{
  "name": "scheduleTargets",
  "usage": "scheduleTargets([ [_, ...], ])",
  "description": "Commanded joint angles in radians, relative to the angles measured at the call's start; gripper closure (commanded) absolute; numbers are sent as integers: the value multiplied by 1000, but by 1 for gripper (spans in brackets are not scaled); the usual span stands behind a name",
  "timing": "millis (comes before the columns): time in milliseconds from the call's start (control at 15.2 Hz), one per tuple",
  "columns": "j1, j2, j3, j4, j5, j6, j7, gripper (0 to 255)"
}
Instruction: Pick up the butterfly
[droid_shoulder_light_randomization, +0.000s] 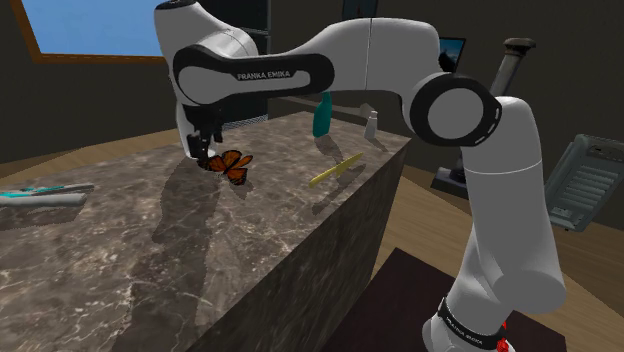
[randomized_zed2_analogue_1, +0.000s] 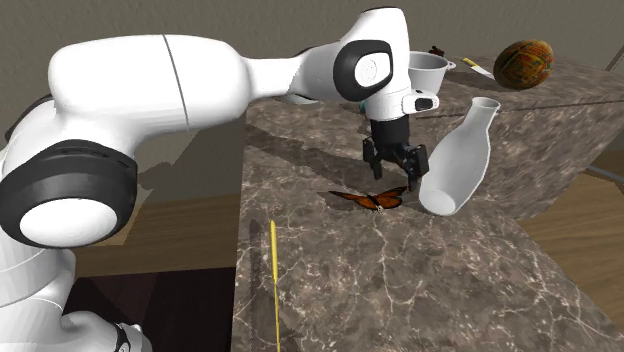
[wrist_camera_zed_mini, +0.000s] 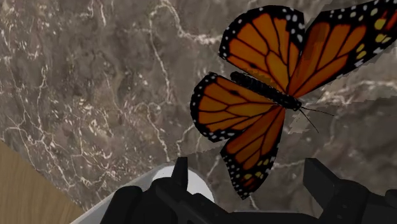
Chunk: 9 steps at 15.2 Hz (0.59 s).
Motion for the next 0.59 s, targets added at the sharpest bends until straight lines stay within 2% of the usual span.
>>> scheduleTargets([
  [0,-1,2,-1,-23,-3,25,7,0],
  [330,-6,-1,-1,-75,-7,72,22,0],
  [396,-5,0,-1,-71,-7,69,22,255],
  [528,-5,0,-1,-70,-7,68,22,255],
])
